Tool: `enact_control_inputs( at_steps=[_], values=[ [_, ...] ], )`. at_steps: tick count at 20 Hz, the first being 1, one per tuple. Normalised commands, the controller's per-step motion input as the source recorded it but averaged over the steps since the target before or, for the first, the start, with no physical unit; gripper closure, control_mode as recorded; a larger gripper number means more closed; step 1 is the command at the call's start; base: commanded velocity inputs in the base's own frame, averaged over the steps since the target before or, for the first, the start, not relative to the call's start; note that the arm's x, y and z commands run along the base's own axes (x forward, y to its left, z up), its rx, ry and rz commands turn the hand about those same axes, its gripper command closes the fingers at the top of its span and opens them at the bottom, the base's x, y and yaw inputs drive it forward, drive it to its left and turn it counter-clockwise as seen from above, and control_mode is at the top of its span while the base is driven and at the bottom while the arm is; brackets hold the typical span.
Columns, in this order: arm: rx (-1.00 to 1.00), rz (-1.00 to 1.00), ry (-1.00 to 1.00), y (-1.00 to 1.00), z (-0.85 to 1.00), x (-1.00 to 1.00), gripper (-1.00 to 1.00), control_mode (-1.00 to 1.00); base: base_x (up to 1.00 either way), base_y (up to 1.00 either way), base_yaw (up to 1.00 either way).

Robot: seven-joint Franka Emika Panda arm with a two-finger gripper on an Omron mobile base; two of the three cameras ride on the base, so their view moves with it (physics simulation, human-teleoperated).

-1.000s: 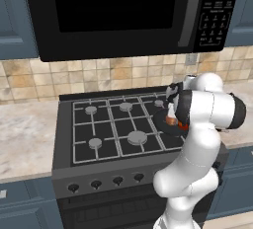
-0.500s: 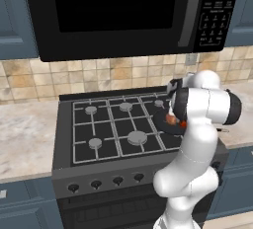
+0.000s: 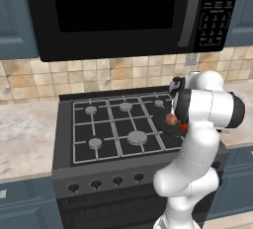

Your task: Place the pan on the front right burner on the stove. Then place the tomato and the onion in the pan and turn on the front right burner.

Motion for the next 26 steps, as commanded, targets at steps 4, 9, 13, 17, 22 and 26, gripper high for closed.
enact_control_inputs(
  at_steps=[4,9,13,17,22,26],
  values=[
    [0.01,0.00,-0.02,0.00,0.46,-0.39,-1.00,-1.00,0.00,0.00,0.00],
    [0.01,0.00,-0.06,0.00,0.56,-0.56,-1.00,-1.00,0.00,0.00,0.00],
    [0.00,0.00,-0.08,0.00,0.46,-0.78,-1.00,-1.00,0.00,0.00,0.00],
    [0.01,0.00,-0.08,0.00,0.30,-0.84,-1.00,-1.00,0.00,0.00,0.00],
    [0.02,0.00,-0.10,0.00,0.21,-0.91,-1.00,-1.00,0.00,0.00,0.00],
    [0.03,0.00,-0.12,-0.01,0.19,-0.86,-1.00,-1.00,0.00,0.00,0.00]
  ],
)
